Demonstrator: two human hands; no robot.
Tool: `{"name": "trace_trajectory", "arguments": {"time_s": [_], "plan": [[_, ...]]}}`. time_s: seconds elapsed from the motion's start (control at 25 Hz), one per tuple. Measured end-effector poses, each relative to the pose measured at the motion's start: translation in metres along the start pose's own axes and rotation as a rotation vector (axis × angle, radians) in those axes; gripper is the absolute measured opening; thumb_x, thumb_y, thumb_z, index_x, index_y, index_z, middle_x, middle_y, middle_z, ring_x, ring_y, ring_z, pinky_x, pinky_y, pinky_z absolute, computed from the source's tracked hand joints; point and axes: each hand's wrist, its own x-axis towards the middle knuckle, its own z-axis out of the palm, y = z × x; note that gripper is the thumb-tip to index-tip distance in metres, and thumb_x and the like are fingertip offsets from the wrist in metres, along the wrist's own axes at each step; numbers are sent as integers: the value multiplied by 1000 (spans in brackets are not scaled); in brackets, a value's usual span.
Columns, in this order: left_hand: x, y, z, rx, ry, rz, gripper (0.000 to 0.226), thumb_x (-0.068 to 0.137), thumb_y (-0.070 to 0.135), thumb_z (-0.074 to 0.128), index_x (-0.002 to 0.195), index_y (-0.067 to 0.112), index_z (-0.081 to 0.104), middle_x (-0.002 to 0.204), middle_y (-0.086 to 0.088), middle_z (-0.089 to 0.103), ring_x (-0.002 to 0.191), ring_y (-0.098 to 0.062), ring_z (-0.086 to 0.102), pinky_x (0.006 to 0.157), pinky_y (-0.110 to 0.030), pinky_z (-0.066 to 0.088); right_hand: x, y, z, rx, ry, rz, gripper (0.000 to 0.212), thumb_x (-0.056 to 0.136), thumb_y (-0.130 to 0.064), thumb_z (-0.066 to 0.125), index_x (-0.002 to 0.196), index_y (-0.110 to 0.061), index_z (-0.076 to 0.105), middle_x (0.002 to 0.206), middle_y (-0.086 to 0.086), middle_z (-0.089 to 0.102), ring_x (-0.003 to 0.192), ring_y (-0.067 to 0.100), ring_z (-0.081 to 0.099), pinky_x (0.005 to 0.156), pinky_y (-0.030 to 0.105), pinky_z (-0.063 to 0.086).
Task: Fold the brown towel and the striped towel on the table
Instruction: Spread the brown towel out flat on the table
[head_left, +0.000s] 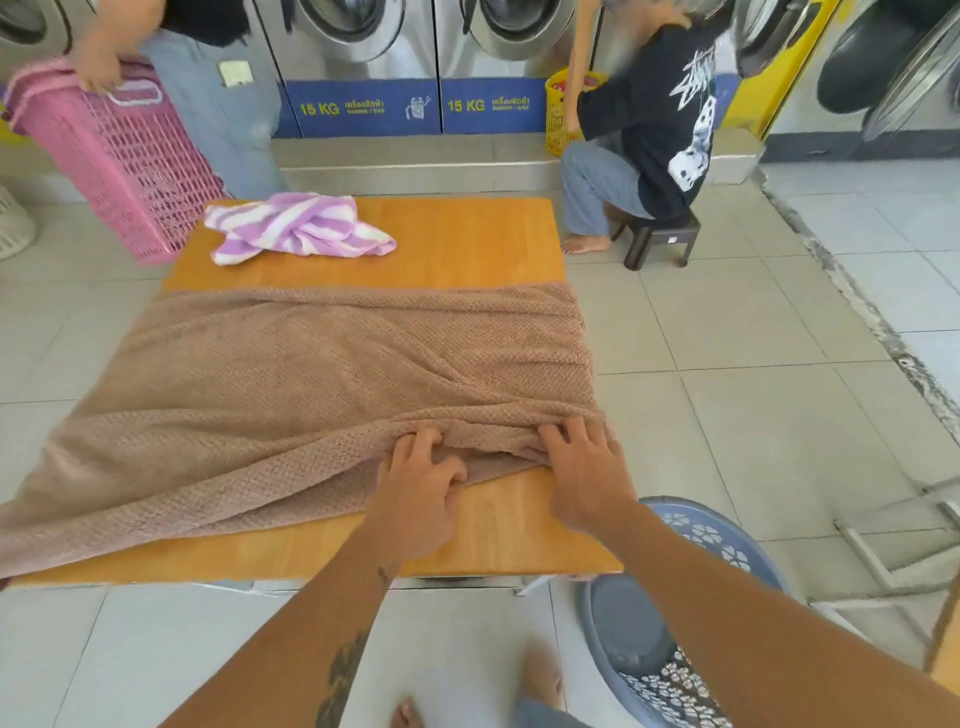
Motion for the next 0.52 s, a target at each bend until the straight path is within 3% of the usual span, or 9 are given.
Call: {"name": "trace_trajectory", "arguments": {"time_s": [0.16,0.32,0.44,0.52], "plan": [[17,14,6,155,17,-141,41,90,34,55,130,31,45,140,-6,28,127,-30,31,104,-47,35,36,12,-26,-20,-108,-35,38,82,-12,54,117,-27,50,119,1,60,115,27,54,95,43,37],[28,19,-5,263,33,-142,32,88,28,49,119,23,57,128,-7,42,118,-29,40,99,-44,37,48,18,-49,279,-173,-49,33,80,-4,49,104,-26,48,90,-3,60,90,25,57,92,42,37],[22,16,-28,7,213,-33,25,83,28,35,89,17,57,84,1,52,77,-20,52,72,-39,44,47,25,-60,543,-147,51,31,79,1,45,99,-21,48,79,-3,54,73,19,50,69,33,36],[19,13,-52,-214,254,6,15,86,22,30,80,20,44,57,6,39,49,-15,39,51,-32,34,45,26,-62,444,9,22,21,77,-2,48,87,-20,46,77,-2,50,70,18,47,63,32,32]]}}
